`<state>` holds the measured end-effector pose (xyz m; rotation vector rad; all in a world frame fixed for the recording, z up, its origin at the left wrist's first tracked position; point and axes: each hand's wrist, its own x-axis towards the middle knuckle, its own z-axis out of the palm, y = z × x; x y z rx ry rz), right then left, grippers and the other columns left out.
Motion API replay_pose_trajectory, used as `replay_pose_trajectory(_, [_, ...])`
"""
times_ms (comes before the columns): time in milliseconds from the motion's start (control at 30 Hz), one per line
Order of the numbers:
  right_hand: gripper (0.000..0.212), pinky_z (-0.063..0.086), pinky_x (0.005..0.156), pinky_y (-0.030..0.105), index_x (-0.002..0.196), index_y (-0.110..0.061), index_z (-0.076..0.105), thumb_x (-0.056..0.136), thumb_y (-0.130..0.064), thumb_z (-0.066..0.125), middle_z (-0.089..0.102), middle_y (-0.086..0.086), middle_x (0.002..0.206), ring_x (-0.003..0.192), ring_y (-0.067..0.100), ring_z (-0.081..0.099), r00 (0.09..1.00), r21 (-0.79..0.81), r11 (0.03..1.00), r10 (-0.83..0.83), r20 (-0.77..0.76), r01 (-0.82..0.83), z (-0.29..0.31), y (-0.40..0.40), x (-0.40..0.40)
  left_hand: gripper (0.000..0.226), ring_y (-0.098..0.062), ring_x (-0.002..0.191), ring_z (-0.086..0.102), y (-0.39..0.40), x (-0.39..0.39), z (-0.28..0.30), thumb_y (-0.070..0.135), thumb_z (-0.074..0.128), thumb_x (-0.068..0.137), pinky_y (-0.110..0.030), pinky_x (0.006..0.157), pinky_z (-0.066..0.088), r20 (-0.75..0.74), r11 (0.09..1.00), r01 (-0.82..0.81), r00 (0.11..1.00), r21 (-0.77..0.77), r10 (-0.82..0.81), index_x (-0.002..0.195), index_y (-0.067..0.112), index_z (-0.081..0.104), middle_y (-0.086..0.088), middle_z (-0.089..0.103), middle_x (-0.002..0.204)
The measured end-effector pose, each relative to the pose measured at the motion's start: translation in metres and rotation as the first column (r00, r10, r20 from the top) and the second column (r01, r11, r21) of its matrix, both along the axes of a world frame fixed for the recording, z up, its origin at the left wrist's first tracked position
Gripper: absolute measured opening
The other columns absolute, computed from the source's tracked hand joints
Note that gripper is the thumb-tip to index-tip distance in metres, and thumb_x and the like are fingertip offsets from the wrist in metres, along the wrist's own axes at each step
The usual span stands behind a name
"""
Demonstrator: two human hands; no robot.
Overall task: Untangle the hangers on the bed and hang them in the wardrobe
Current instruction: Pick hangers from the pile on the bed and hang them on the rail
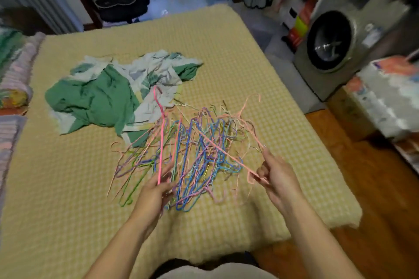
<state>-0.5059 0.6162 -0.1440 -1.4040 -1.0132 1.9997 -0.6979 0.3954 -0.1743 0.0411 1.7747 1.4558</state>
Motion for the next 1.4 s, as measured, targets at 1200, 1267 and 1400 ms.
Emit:
replay_pose_trajectory(1200, [0.034, 0.052, 0.064, 0.037, 0.077, -0.007, 0.069, 0.097, -0.033, 0.061, 0.065, 0.003, 0.060, 0.063, 0.025, 0.071, 0.637, 0.496, 0.840, -0.262, 0.725, -0.218, 0.166, -0.243, 0.198, 0.033, -0.029, 0.086, 0.063, -0.077, -0.046, 0.058, 0.029, 0.061, 0.090, -0.036, 0.063, 0.057, 0.179, 0.353, 0.905, 0.317, 0.238, -0.932, 0.092, -0.003, 0.069, -0.016, 0.050, 0.071])
replay_pose_trajectory(1267, [0.036, 0.053, 0.070, 0.040, 0.074, -0.012, 0.071, 0.097, -0.037, 0.059, 0.067, 0.002, 0.063, 0.067, 0.024, 0.069, 0.542, 0.504, 0.823, -0.306, 0.783, -0.262, 0.151, -0.245, 0.203, 0.035, -0.029, 0.084, 0.061, -0.078, -0.047, 0.069, 0.033, 0.074, 0.083, -0.037, 0.064, 0.055, 0.169, 0.334, 0.904, 0.297, 0.266, -0.940, 0.086, -0.001, 0.067, -0.013, 0.040, 0.065])
replay_pose_trajectory(1400, [0.025, 0.052, 0.080, 0.039, 0.097, -0.026, 0.071, 0.095, -0.047, 0.057, 0.071, -0.002, 0.093, 0.093, 0.024, 0.065, 0.348, 0.521, 0.831, -0.439, 0.829, -0.193, 0.116, -0.248, 0.193, 0.028, -0.029, 0.087, 0.060, -0.073, -0.044, 0.085, 0.020, 0.052, 0.095, -0.033, 0.058, 0.054, 0.200, 0.370, 0.886, 0.323, 0.279, -0.925, 0.074, 0.003, 0.059, -0.007, 0.031, 0.051])
